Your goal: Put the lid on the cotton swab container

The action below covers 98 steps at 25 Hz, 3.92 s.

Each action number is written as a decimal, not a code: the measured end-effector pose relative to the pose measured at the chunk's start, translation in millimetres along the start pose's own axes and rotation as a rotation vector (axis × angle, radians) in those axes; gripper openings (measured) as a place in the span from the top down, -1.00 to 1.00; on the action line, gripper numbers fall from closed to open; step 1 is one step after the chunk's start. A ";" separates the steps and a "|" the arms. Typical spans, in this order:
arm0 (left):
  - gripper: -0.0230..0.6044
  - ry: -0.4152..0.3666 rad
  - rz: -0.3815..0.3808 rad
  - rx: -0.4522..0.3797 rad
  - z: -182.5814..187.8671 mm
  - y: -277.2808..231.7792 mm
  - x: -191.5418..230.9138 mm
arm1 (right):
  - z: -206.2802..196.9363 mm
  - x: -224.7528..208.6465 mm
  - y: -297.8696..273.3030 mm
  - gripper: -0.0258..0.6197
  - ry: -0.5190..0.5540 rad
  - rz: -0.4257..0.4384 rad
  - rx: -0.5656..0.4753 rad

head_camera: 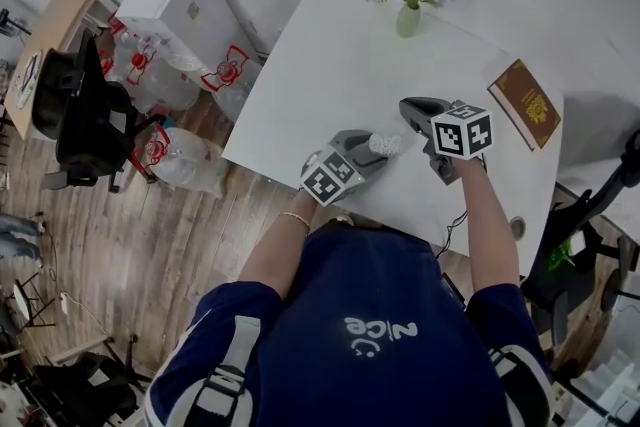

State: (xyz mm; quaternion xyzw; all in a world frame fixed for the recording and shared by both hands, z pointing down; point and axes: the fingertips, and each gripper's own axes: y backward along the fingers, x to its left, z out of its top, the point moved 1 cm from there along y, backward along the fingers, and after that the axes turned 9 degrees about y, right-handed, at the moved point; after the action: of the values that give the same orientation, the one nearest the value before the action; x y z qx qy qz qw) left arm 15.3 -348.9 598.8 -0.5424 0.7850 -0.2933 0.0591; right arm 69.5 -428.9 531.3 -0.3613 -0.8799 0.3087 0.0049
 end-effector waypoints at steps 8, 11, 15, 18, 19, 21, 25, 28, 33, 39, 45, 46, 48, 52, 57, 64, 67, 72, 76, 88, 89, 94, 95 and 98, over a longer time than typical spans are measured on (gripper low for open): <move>0.11 -0.004 -0.002 0.000 -1.2 2.2 -0.9 | -0.9 21.0 -3.3 0.74 0.000 0.083 0.018; 0.11 -0.006 -0.001 -0.001 -0.9 3.1 -0.7 | -2.1 30.3 -1.1 0.74 0.008 0.109 0.020; 0.11 -0.010 0.000 -0.002 -1.2 1.0 0.3 | -6.8 36.0 1.5 0.75 0.013 0.116 0.014; 0.11 -0.012 -0.001 -0.001 -1.8 0.6 0.3 | -10.7 43.9 3.1 0.75 0.026 0.123 0.013; 0.11 -0.012 -0.001 -0.001 -1.8 0.7 0.5 | -12.5 46.6 3.3 0.75 0.031 0.125 0.016; 0.11 -0.012 0.000 0.001 -1.9 0.7 0.7 | -17.1 51.1 3.8 0.74 0.040 0.127 0.022; 0.11 -0.015 0.001 0.000 -1.7 0.7 0.1 | -22.7 58.2 7.6 0.74 0.038 0.122 0.013; 0.11 -0.014 0.002 0.000 -1.9 1.0 0.0 | -26.3 64.9 9.4 0.74 0.047 0.115 0.007; 0.11 -0.016 0.002 -0.004 -1.8 1.4 -0.1 | -31.8 70.0 10.1 0.74 0.063 0.072 0.006; 0.11 -0.016 0.002 -0.002 -1.0 1.0 -0.4 | -35.0 74.9 9.8 0.74 0.168 -0.029 0.031; 0.11 -0.016 -0.001 0.002 -1.7 1.0 -0.7 | -36.9 79.4 10.1 0.74 0.258 -0.152 0.023; 0.11 -0.016 -0.003 0.002 -2.2 1.2 -0.4 | -37.5 80.3 9.6 0.75 0.268 -0.173 0.018; 0.11 -0.013 -0.005 0.006 -2.9 2.7 0.8 | -37.4 82.0 8.4 0.75 0.268 -0.206 -0.003; 0.11 -0.003 -0.001 0.011 -2.8 1.8 -1.0 | -39.3 81.6 11.8 0.75 0.234 -0.229 -0.052; 0.10 -0.004 0.014 0.011 -0.7 -1.5 -3.1 | -40.1 79.0 18.0 0.75 0.187 -0.293 -0.169; 0.00 0.100 0.031 -0.042 0.2 14.7 -4.1 | -37.4 84.4 21.2 0.74 0.125 -0.275 -0.218; -0.01 0.103 0.056 -0.081 1.0 30.9 -2.1 | -23.8 87.7 32.7 0.74 0.105 -0.283 -0.301; -0.01 0.171 0.124 -0.239 12.8 66.5 -5.4 | -19.9 84.7 66.7 0.74 0.099 -0.350 -0.379; -0.01 0.172 0.195 -0.328 22.7 92.7 -7.9 | -27.7 79.8 92.5 0.74 0.108 -0.412 -0.403; 0.00 0.220 0.276 -0.482 39.5 129.8 -33.5 | -66.7 75.9 126.4 0.74 0.086 -0.517 -0.390; 0.00 0.216 0.277 -0.483 40.0 130.8 -34.3 | -66.7 76.7 126.3 0.74 0.094 -0.519 -0.386; 0.08 0.215 0.256 -0.478 39.8 129.4 -35.8 | -62.2 80.9 124.1 0.74 0.133 -0.526 -0.377; 0.14 0.213 0.257 -0.480 39.7 129.6 -36.4 | -61.6 82.8 123.6 0.74 0.138 -0.524 -0.376; 0.41 0.201 0.267 -0.494 41.6 131.5 -37.3 | -59.2 87.3 121.2 0.74 0.145 -0.515 -0.377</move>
State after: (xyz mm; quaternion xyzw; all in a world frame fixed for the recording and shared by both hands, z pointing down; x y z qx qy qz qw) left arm -59.9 -300.8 487.3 -0.4006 0.8989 -0.1352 -0.1147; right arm 95.5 -274.7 494.2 -0.1427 -0.9813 0.1024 0.0784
